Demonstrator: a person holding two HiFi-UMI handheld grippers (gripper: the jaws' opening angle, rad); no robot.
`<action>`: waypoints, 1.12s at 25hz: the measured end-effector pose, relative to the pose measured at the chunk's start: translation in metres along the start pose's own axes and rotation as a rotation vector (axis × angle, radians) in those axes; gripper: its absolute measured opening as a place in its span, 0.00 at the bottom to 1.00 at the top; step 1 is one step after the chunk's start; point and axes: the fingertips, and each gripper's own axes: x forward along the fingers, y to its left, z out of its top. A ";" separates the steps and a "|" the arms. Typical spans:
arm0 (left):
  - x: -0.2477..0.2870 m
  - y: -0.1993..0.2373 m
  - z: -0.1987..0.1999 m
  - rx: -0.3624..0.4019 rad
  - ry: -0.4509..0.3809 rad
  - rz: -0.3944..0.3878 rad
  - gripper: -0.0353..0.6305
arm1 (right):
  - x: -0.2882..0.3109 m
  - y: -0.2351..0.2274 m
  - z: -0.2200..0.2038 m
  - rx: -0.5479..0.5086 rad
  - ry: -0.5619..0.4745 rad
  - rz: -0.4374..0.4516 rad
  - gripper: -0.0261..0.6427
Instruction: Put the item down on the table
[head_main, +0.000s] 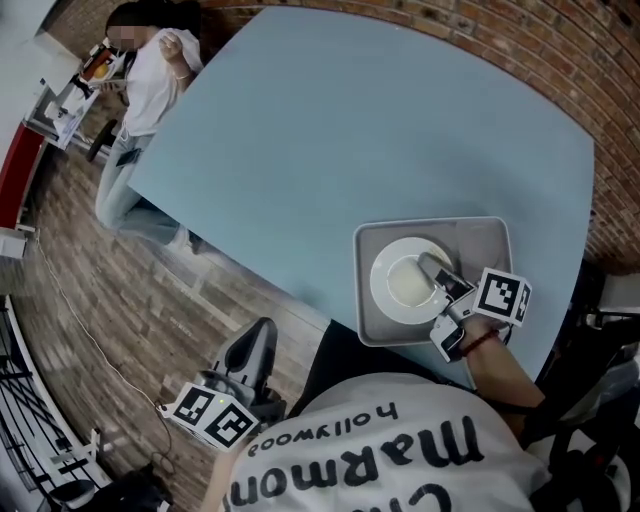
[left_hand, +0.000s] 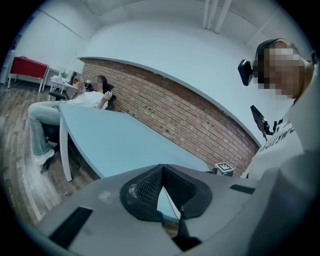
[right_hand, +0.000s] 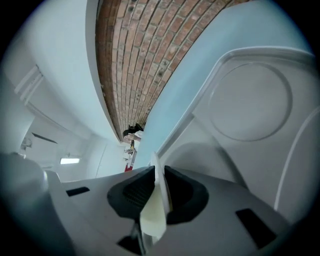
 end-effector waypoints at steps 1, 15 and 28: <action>0.000 0.000 0.000 -0.003 0.000 -0.001 0.06 | 0.002 0.003 -0.001 -0.024 0.001 -0.002 0.12; -0.001 -0.002 0.001 -0.007 -0.029 -0.003 0.06 | 0.003 0.004 -0.001 -0.432 0.051 -0.239 0.14; -0.009 0.002 0.003 -0.020 -0.064 0.005 0.06 | 0.012 0.008 0.001 -0.788 0.140 -0.360 0.19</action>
